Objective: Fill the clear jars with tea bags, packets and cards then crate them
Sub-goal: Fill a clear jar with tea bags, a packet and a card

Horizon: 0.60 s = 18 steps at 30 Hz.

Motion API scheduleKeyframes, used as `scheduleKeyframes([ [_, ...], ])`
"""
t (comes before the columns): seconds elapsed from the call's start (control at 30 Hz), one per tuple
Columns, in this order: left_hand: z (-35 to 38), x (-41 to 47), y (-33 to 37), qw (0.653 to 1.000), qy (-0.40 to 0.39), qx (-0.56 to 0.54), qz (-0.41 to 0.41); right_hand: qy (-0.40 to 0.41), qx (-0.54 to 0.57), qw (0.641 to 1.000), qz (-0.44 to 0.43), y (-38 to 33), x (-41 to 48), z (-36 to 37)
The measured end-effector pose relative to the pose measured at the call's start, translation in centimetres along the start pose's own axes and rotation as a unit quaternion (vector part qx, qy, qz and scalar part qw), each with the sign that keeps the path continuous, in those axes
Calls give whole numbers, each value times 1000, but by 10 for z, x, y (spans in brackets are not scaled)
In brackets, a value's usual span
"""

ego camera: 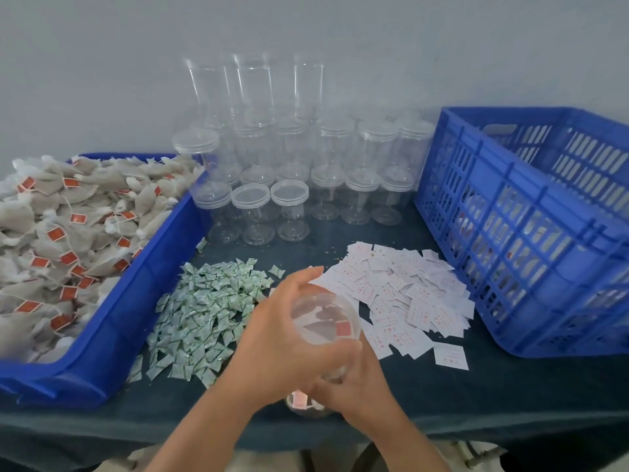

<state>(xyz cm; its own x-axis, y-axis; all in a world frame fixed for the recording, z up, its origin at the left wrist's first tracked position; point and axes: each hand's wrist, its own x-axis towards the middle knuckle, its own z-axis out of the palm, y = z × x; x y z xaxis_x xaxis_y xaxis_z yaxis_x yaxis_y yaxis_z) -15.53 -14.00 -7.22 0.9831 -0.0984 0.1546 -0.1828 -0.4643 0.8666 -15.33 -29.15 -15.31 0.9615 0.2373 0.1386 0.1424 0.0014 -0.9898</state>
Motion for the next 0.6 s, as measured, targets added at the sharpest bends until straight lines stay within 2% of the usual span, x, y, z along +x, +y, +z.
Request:
scheduleKeyframes([
  [0.17, 0, 8, 24, 996, -60, -17, 68, -16, 1, 998, -52, -28, -7, -20],
  [0.27, 3, 16, 39, 990, -95, -64, 88, -26, -10, 999, -36, -51, -11, -35],
  [0.37, 11, 23, 53, 982, -102, -119, 107, -81, -67, 994, -41, -85, -15, -63],
  [0.4, 15, 25, 57, 980, -99, -124, 116, -78, -105, 990, -48, -96, -18, -74],
  [0.5, 30, 36, 78, 980, -69, -115, 148, 45, -228, 972, -44, -131, -33, -96],
  [0.6, 47, 58, 110, 974, -68, -81, 203, 81, -309, 943, -93, -164, -35, -110],
])
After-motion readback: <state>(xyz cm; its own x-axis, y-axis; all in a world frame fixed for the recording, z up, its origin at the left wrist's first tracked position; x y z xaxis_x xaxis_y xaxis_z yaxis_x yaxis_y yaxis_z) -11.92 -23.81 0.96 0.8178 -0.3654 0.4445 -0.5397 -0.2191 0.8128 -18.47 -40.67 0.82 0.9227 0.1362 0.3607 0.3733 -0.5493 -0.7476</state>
